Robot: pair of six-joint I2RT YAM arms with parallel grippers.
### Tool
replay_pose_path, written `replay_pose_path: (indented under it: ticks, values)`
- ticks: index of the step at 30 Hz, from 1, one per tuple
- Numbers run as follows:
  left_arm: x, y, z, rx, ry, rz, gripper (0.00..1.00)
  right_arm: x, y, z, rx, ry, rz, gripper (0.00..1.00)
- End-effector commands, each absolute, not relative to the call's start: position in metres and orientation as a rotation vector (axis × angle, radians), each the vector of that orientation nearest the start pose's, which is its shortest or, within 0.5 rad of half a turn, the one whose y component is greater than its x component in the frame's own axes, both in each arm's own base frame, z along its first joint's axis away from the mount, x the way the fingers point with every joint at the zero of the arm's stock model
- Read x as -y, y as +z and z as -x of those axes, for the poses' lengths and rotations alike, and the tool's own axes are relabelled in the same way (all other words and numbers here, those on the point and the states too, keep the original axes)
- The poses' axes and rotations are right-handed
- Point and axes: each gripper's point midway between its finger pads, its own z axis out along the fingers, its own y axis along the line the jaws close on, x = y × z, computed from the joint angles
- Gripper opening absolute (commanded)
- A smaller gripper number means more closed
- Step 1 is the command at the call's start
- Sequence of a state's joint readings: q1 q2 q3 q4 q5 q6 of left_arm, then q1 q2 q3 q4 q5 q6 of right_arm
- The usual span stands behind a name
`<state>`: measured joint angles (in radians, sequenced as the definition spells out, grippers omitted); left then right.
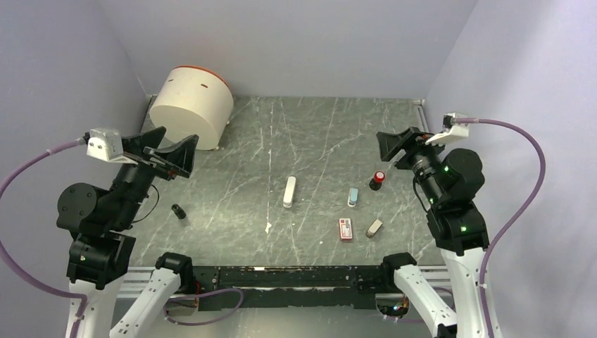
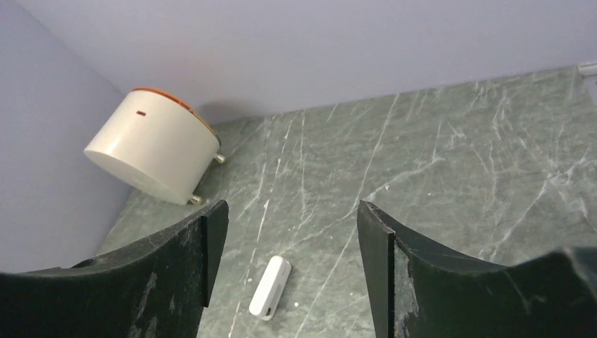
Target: Load the staples into the stapler
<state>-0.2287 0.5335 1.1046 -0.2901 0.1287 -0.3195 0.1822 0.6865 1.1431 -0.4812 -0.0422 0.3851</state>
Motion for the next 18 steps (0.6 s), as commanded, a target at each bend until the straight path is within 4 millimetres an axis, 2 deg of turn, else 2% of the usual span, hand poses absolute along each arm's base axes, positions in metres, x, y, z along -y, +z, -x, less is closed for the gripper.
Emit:
replay_pose_path:
  ticks: [1,5,7,9,12,14,18]
  values:
    - [0.072,0.456,-0.200,-1.331,-0.522,0.014,0.97,-0.076,0.379,-0.253,-1.691,0.491,-0.102,0.72]
    - [0.075,0.447,-0.202,-1.360,-0.535,0.013,0.97,-0.076,0.371,-0.256,-1.699,0.495,-0.126,0.73]
    - [0.080,0.444,-0.201,-1.358,-0.567,0.005,0.97,-0.084,0.368,-0.253,-1.697,0.542,-0.091,0.73]
    - [0.088,0.440,-0.198,-1.341,-0.610,-0.031,0.97,-0.099,0.356,-0.251,-1.712,0.623,-0.041,0.72]
    - [0.100,0.429,-0.197,-1.314,-0.677,-0.072,0.97,-0.115,0.326,-0.249,-1.790,0.713,-0.009,0.66]
    - [0.110,0.415,-0.200,-1.335,-0.730,-0.098,0.97,-0.125,0.308,-0.247,-1.842,0.797,-0.027,0.64]
    - [0.126,0.368,-0.222,-1.494,-0.795,-0.095,0.97,-0.135,0.250,-0.244,-2.019,0.885,-0.134,0.62]
